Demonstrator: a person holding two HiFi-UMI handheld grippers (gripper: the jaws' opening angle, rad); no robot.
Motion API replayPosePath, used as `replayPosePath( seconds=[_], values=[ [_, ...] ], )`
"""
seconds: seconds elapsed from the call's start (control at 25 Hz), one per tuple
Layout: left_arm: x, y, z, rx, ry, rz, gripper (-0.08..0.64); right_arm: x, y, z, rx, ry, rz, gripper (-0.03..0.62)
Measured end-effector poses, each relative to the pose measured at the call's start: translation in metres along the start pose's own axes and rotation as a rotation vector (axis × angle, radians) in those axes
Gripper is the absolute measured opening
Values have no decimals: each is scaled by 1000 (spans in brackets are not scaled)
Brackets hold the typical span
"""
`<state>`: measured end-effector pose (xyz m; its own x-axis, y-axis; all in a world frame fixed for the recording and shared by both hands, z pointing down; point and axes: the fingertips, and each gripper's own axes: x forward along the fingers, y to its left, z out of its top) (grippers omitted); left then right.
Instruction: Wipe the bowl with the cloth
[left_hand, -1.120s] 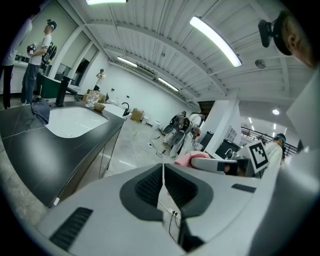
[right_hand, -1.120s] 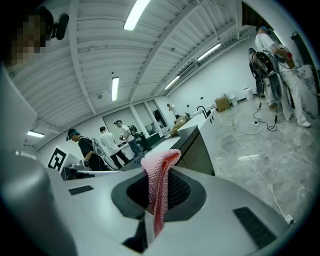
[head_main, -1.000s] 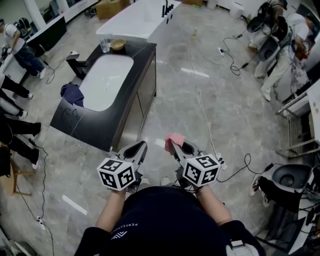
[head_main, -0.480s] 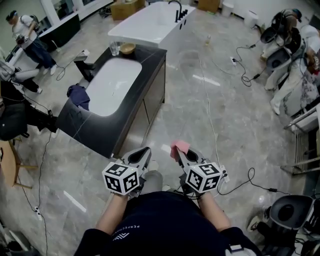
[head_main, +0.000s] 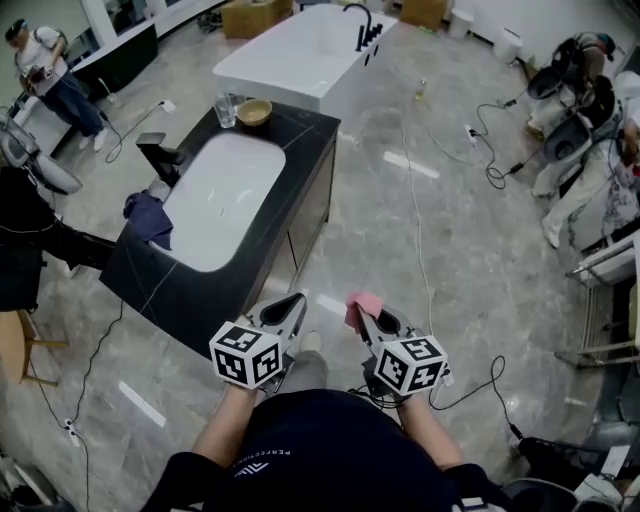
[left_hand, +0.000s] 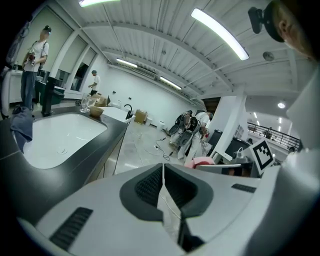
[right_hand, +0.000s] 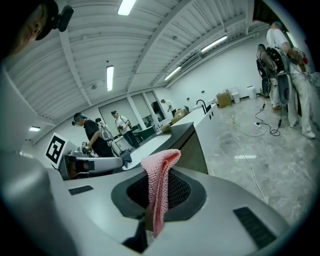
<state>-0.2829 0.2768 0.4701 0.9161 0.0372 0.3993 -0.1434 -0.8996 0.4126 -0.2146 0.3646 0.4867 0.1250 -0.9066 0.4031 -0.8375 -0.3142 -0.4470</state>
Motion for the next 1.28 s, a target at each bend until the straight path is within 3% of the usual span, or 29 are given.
replayPosePath(
  seconds=[0.52,1.04,1.28],
  values=[
    [48,72,59,20,23,-36,17,95,-19,66,-21,7,-4,43],
    [68,128,75,-14,41,-13,14,148,-31,94,-23,21,-15,43],
    [93,141,93,23,37,5,14,174,-57,118,-14,10,-18,43]
  ],
)
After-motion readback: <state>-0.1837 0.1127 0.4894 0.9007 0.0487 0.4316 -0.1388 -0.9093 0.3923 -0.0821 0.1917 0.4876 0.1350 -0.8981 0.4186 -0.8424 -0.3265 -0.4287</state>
